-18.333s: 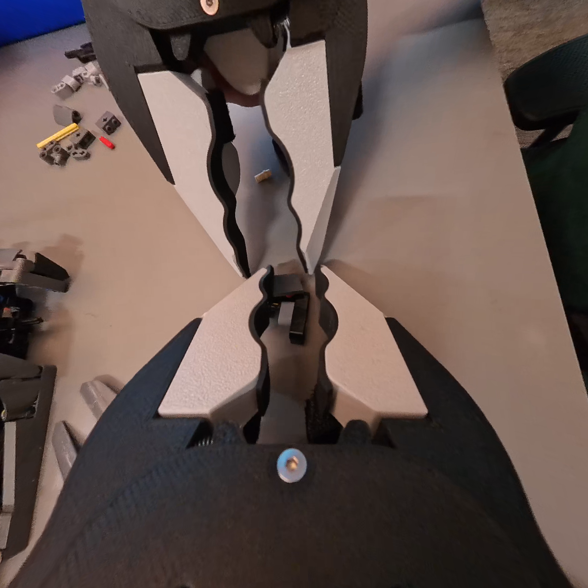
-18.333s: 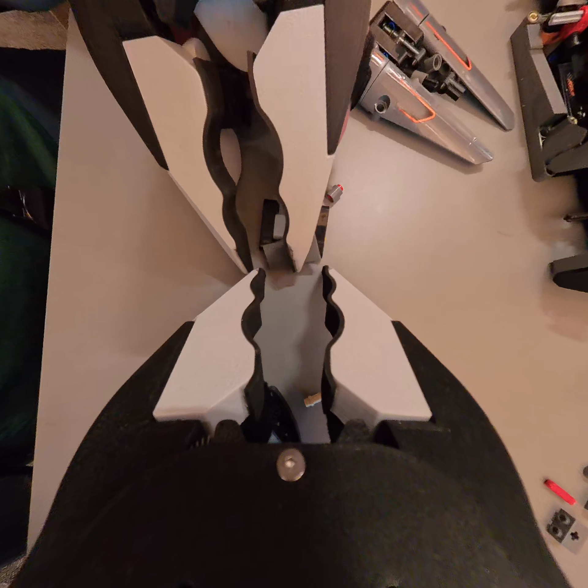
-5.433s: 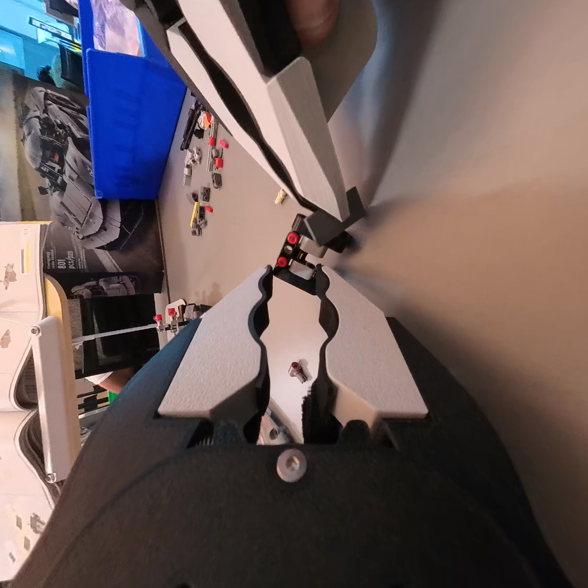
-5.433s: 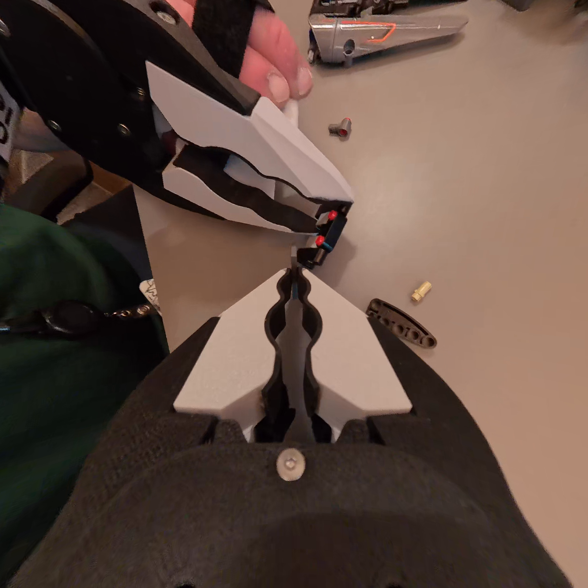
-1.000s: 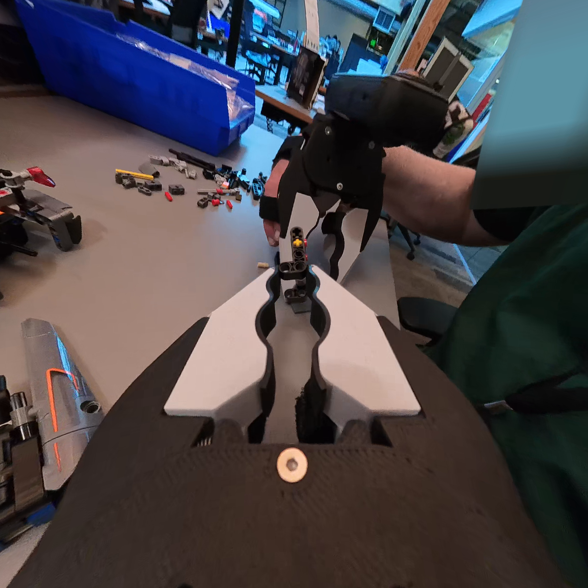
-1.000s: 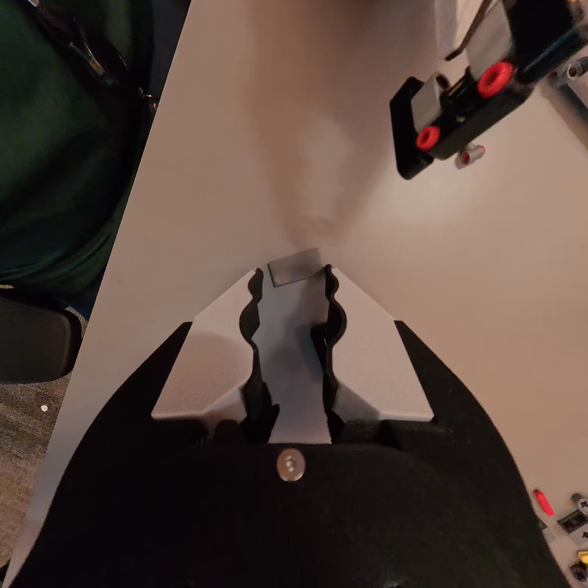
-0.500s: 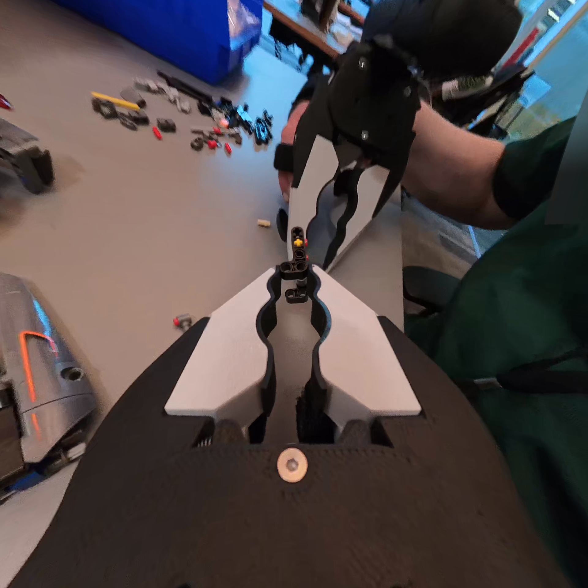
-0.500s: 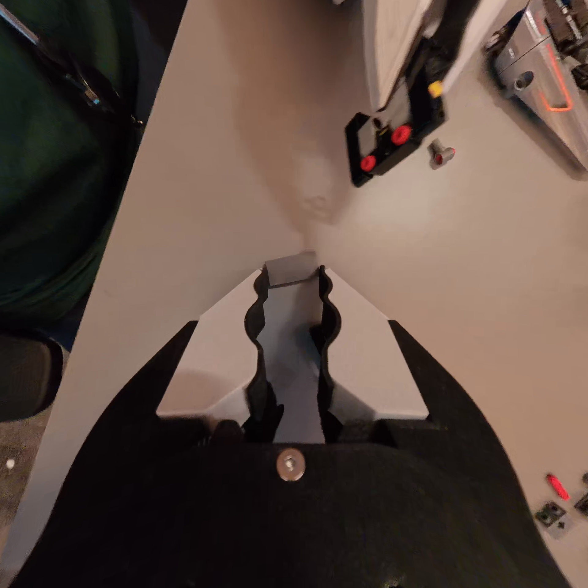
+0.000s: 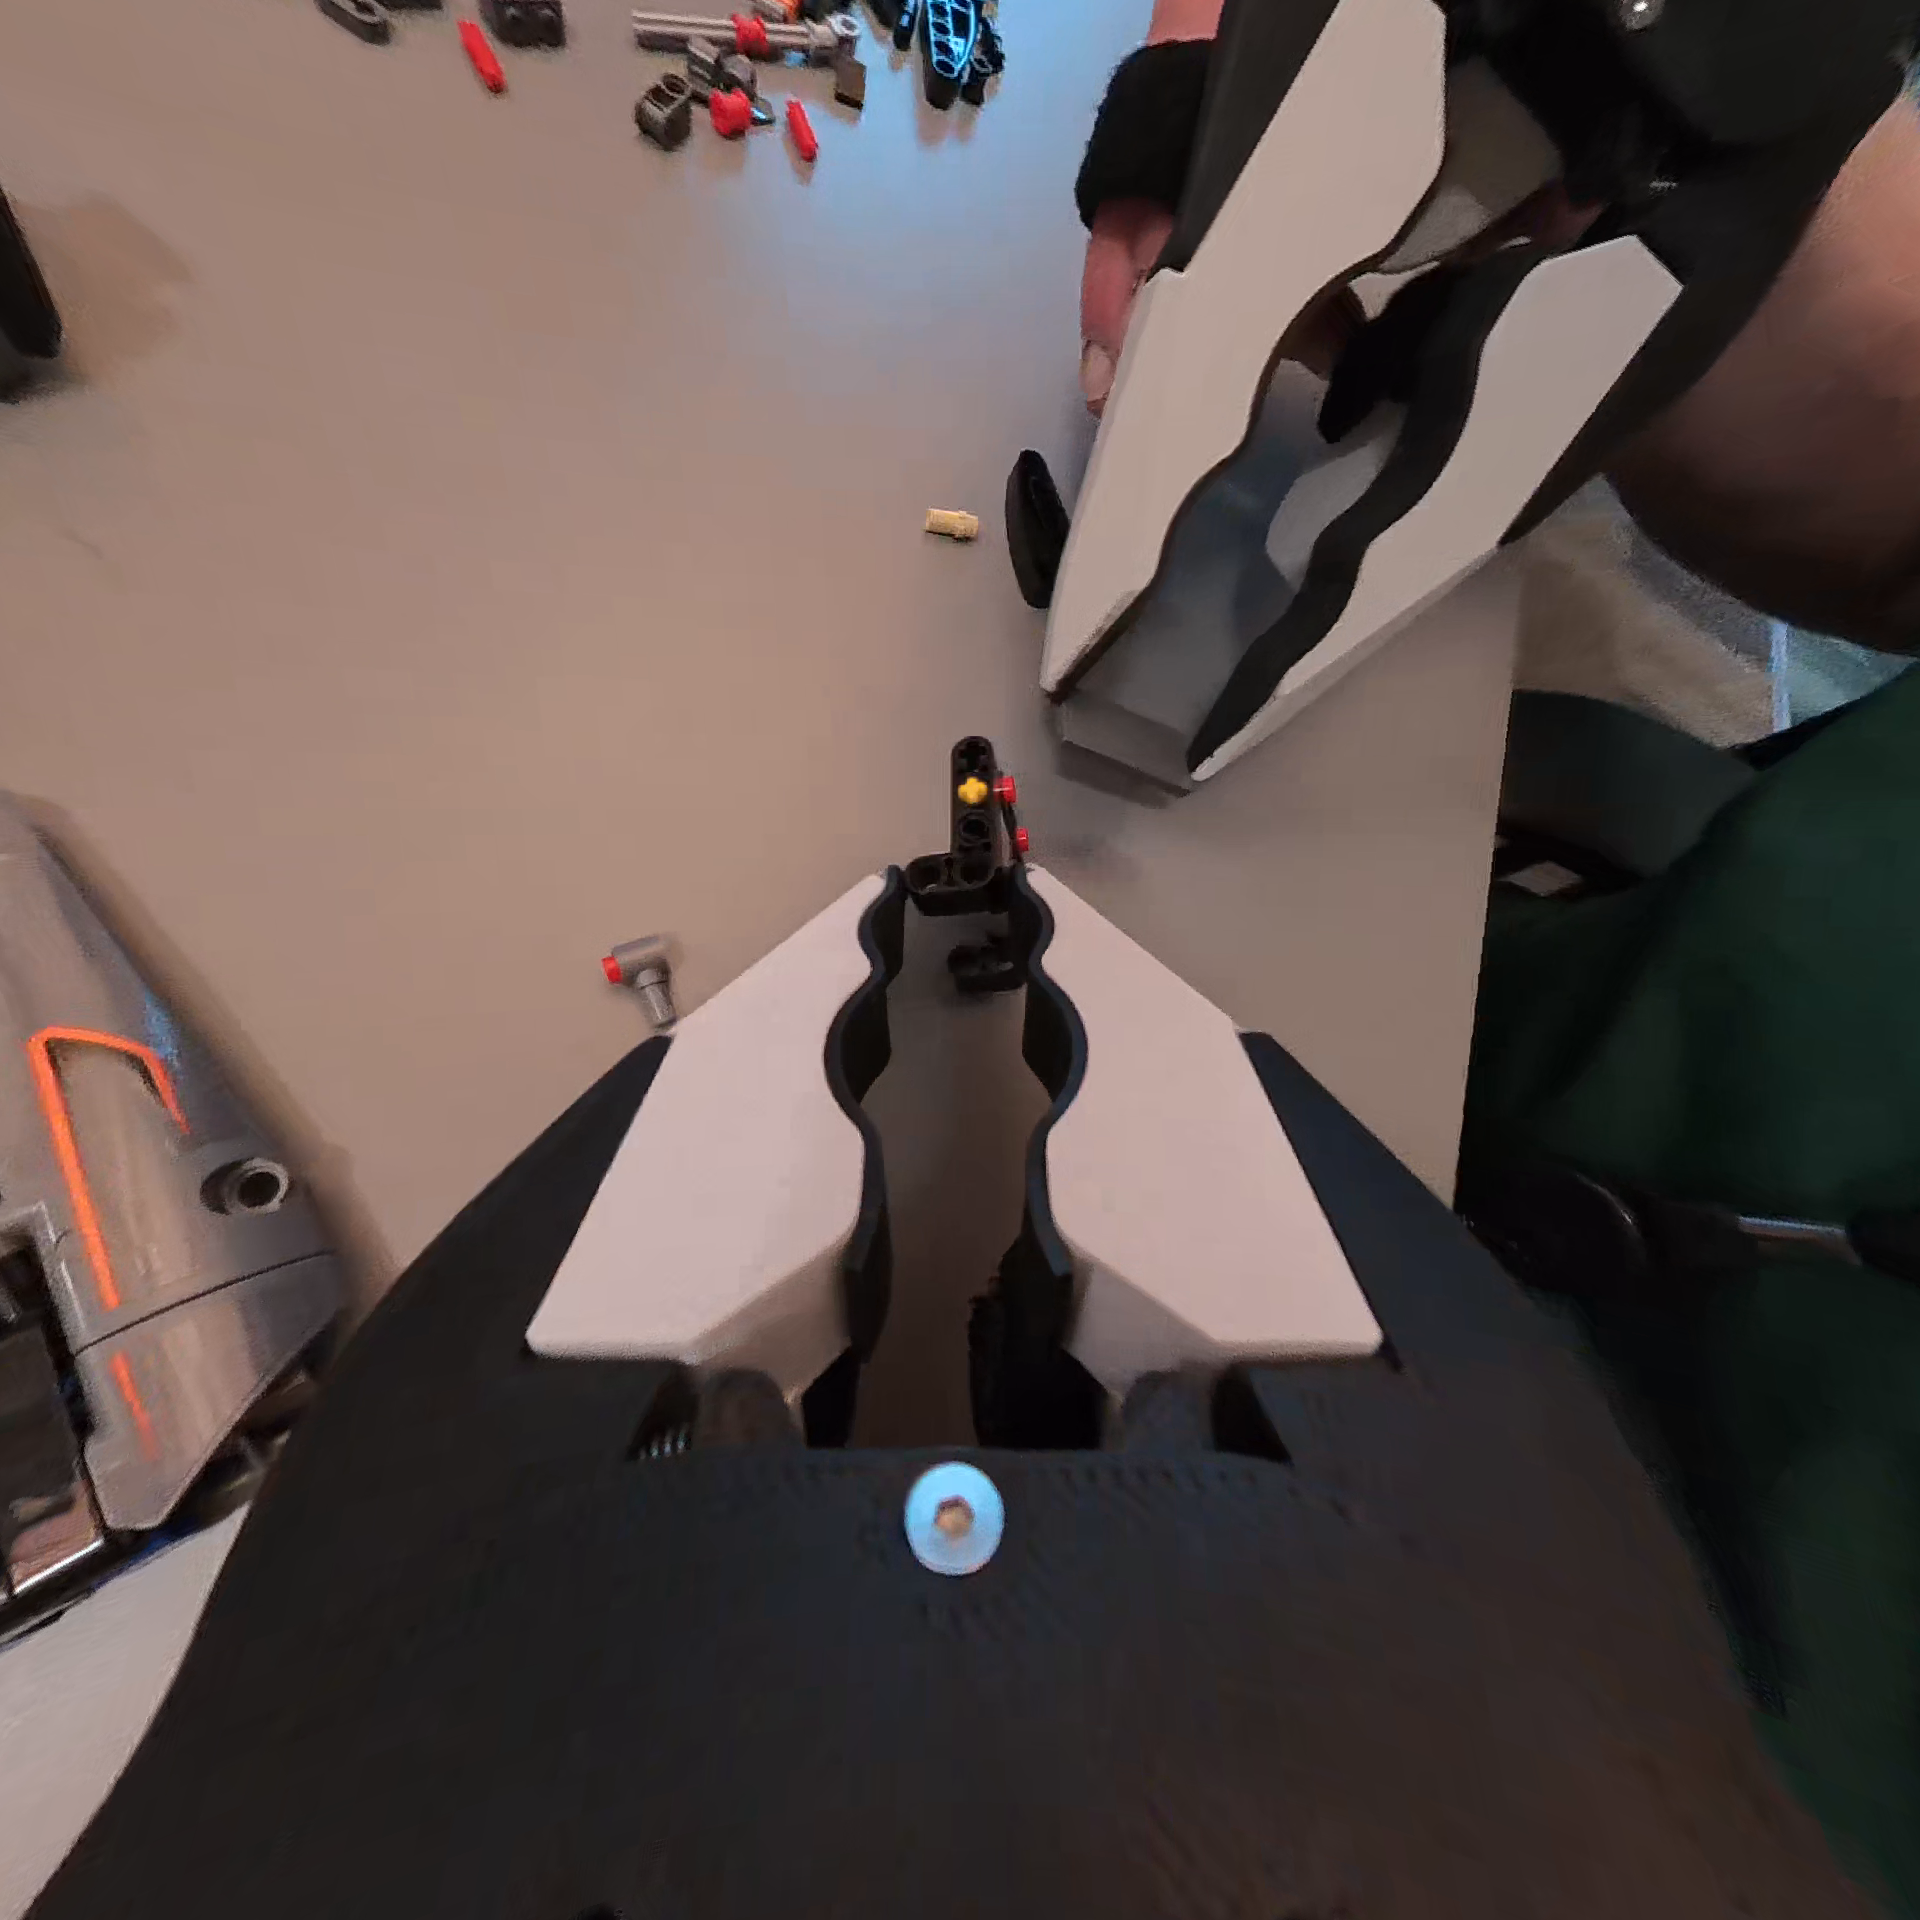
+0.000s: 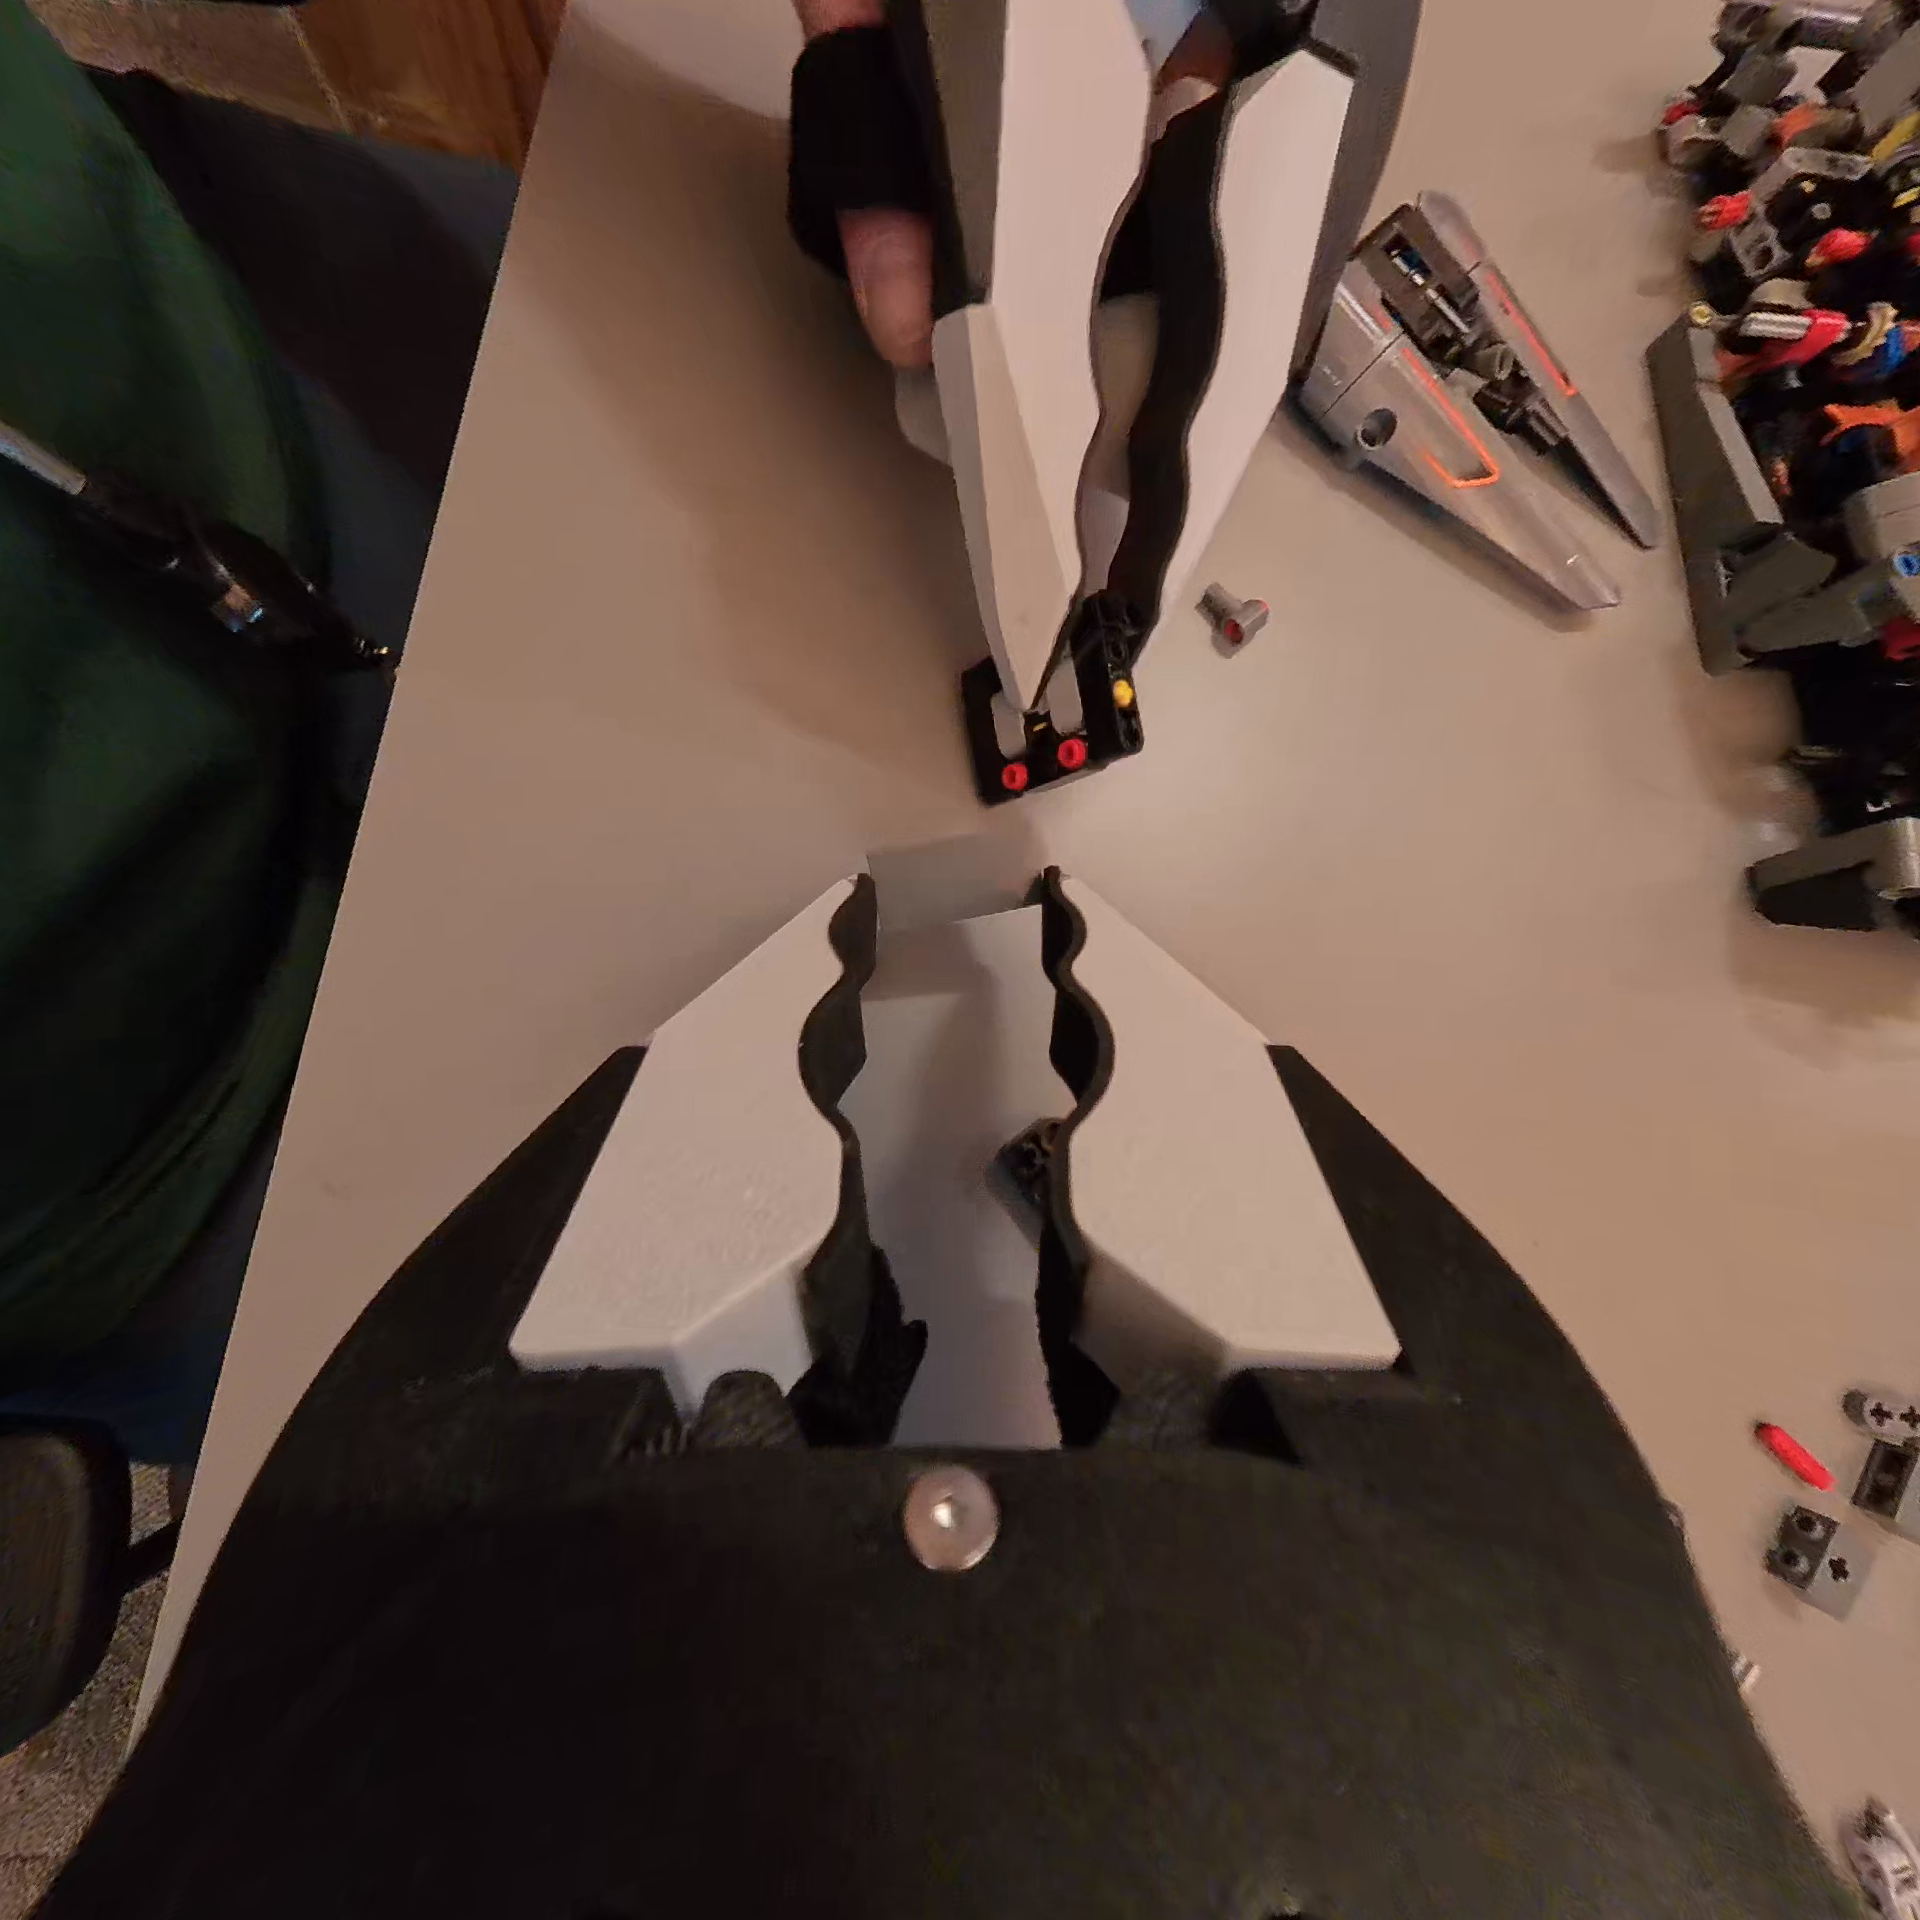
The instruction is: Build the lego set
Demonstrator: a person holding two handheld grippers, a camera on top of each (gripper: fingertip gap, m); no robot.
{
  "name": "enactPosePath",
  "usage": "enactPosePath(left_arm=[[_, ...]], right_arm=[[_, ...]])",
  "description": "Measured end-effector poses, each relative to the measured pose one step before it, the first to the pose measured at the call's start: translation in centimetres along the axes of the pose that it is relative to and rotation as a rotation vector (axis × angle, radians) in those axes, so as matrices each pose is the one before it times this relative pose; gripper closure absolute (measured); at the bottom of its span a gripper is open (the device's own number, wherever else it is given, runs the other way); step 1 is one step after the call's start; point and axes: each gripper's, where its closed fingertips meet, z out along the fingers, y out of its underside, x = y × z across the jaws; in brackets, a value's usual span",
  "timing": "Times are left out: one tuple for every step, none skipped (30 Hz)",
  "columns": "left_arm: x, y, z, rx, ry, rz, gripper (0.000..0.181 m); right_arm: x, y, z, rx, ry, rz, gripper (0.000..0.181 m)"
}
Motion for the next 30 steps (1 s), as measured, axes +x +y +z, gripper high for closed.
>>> enactPosePath(left_arm=[[0.09, -0.023, 0.032, 0.0005, -0.0008, 0.0105, 0.16], [-0.21, -0.029, 0.005, 0.0029, -0.0193, 0.0156, 0.157], [-0.249, -0.04, -0.008, 0.0049, -0.0176, 0.0091, 0.156], [-0.013, -0.045, -0.034, 0.0048, -0.0009, 0.0074, 0.154], [-0.197, -0.138, -0.104, 0.0103, -0.0136, 0.0111, 0.151], [-0.343, -0.158, -0.151, 0.0125, -0.0232, 0.0093, 0.148], [-0.107, -0.007, -0.113, 0.0028, -0.004, 0.0032, 0.147], [-0.01, -0.005, -0.091, 0.0028, 0.0035, 0.0016, 0.146], [-0.223, -0.298, -0.167, 0.0218, -0.0153, 0.0123, 0.145], [-0.108, -0.384, -0.192, 0.0286, -0.012, 0.0181, 0.146], [0.162, -0.154, -0.11, 0.011, 0.0069, 0.0094, 0.146], [0.176, -0.004, -0.053, 0.0011, 0.009, 0.0046, 0.145], [0.037, -0.014, -0.015, 0.0027, -0.0023, 0.0141, 0.144], [-0.025, 0.075, -0.033, -0.0011, -0.01, 0.024, 0.144], [-0.108, 0.127, -0.024, -0.0077, -0.0155, 0.0219, 0.144], [0.13, 0.045, -0.004, -0.0054, -0.0022, 0.0208, 0.144], [0.227, -0.136, 0.002, 0.0023, -0.0003, 0.0226, 0.144], [0.186, -0.324, -0.021, 0.0134, -0.0065, 0.0259, 0.145], [0.196, -0.267, 0.024, 0.0089, -0.0038, 0.0238, 0.146], [0.185, -0.179, 0.05, 0.0028, -0.0021, 0.0236, 0.147], [0.26, -0.083, 0.055, -0.0022, 0.0034, 0.0267, 0.149], [0.245, -0.105, 0.078, -0.0014, 0.0017, 0.0297, 0.15], [0.184, -0.028, 0.089, -0.0054, -0.0015, 0.0292, 0.151], [0.146, 0.041, 0.109, -0.0089, -0.0017, 0.0273, 0.151], [0.158, 0.039, 0.116, -0.0079, -0.0005, 0.029, 0.152], [0.056, -0.021, 0.131, -0.0037, -0.0064, 0.0284, 0.153], [0.152, 0.022, 0.142, -0.0075, 0.0006, 0.0267, 0.153], [0.201, -0.014, 0.122, -0.0076, 0.0016, 0.0321, 0.154], [0.085, -0.042, 0.117, -0.0071, -0.0064, 0.0378, 0.155], [-0.059, 0.091, 0.126, -0.0163, -0.0108, 0.0323, 0.156]], right_arm=[[0.147, -0.047, 0.102, 0.0018, 0.0075, 0.0051, 0.151], [0.159, -0.048, 0.079, 0.0028, 0.0086, 0.0028, 0.151], [0.058, -0.07, 0.059, 0.0048, 0.0019, 0.0025, 0.151], [0.003, -0.06, 0.053, 0.0041, -0.0017, 0.003, 0.151], [0.049, -0.009, 0.05, 0.0008, 0.0023, 0.0013, 0.151], [0.058, 0.0, 0.032, -0.0005, 0.0042, -0.0001, 0.151], [-0.023, -0.018, 0.019, 0.0018, -0.0004, 0.001, 0.151], [-0.036, -0.023, 0.016, 0.0032, -0.0018, 0.0028, 0.151], [0.047, 0.014, 0.01, 0.0012, 0.0028, 0.0028, 0.151], [0.098, 0.061, -0.004, -0.001, 0.0057, 0.004, 0.151], [0.087, 0.032, -0.017, 0.001, 0.0045, 0.0051, 0.151], [0.106, 0.005, -0.047, 0.0028, 0.0063, 0.0051, 0.151], [0.186, 0.055, -0.049, -0.001, 0.0105, 0.0074, 0.151], [0.214, 0.041, -0.063, -0.0011, 0.0118, 0.0065, 0.151], [0.098, -0.06, -0.077, 0.0058, 0.0061, 0.003, 0.151], [0.015, -0.095, -0.049, 0.0073, -0.0011, 0.0045, 0.151], [0.026, -0.062, 0.002, 0.0026, -0.0022, 0.0053, 0.151], [0.081, 0.004, 0.058, -0.0025, 0.0009, 0.0021, 0.151], [0.125, 0.02, 0.091, -0.005, 0.0029, 0.0003, 0.151], [0.093, -0.009, 0.114, -0.0054, -0.0011, 0.0008, 0.151], [0.094, -0.015, 0.138, -0.0055, -0.0033, 0.0002, 0.151], [0.098, -0.036, 0.144, -0.0055, -0.0039, -0.0015, 0.151], [0.102, -0.026, 0.157, -0.0068, -0.0056, -0.0028, 0.151], [0.127, -0.019, 0.148, -0.0068, -0.0057, -0.0061, 0.151], [0.163, -0.043, 0.147, -0.005, -0.0049, -0.0063, 0.151], [0.146, -0.043, 0.146, -0.0032, -0.0093, -0.001, 0.151], [0.133, -0.043, 0.146, -0.0032, -0.0118, 0.0003, 0.151], [0.17, -0.032, 0.132, -0.0041, -0.0083, -0.0035, 0.151], [0.15, 0.011, 0.119, -0.0067, -0.0096, -0.003, 0.151], [0.101, 0.051, 0.117, -0.0085, -0.0134, -0.0007, 0.151]])
